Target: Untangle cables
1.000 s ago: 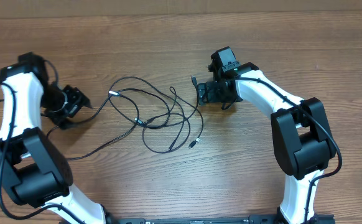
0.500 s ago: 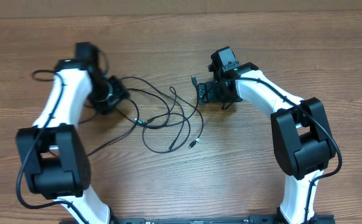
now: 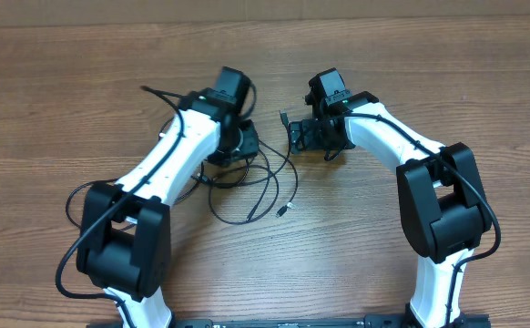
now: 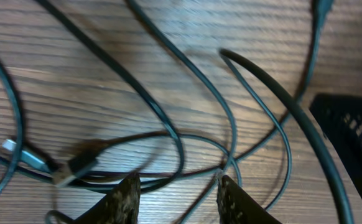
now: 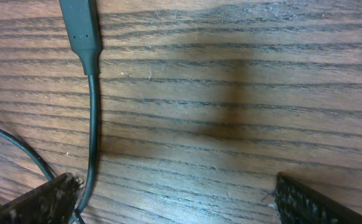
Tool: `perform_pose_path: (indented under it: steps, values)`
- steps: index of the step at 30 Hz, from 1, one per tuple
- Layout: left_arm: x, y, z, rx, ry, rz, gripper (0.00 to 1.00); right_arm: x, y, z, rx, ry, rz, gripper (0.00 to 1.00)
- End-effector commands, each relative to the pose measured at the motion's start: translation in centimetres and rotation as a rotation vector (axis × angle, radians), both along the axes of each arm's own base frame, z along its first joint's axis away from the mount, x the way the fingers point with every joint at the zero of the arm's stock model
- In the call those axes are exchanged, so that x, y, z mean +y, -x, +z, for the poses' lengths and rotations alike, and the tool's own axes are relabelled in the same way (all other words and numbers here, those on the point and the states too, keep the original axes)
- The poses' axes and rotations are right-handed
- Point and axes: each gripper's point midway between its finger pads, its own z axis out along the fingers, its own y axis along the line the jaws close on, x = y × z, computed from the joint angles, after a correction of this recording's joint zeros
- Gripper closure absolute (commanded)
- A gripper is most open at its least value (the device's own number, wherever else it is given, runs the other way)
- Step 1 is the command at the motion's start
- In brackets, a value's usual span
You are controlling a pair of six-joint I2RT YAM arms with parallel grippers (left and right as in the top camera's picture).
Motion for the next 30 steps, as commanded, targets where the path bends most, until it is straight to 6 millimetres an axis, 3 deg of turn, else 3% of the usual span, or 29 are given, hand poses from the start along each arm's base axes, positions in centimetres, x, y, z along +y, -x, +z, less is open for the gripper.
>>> perform_pose_path:
  steps: [1, 6, 14, 24, 27, 30]
  values:
    - [-0.1, 0.1, -0.2, -0.027, -0.067, -0.017, 0.59, -0.4, 1.1, -1.8, 0.048, 0.009, -0.001, 0.00]
    - [-0.4, 0.3, -0.2, -0.027, -0.068, -0.027, 0.59, -0.4, 1.1, -1.8, 0.048, 0.010, 0.000, 0.00]
    - [0.7, -0.2, -0.4, -0.046, -0.132, -0.010, 0.58, -0.4, 1.1, -1.8, 0.049, 0.010, 0.000, 0.00]
    - [0.8, 0.1, -4.3, 0.032, -0.165, -0.009, 0.57, -0.4, 1.1, -1.8, 0.048, 0.009, -0.001, 0.00]
    - [1.0, 0.3, -5.6, 0.061, -0.177, -0.010, 0.62, -0.4, 1.1, -1.8, 0.048, 0.009, -0.001, 0.00]
    - [1.1, 0.3, -5.8, 0.066, -0.179, -0.007, 0.76, -0.4, 1.1, -1.8, 0.048, 0.009, -0.001, 0.00]
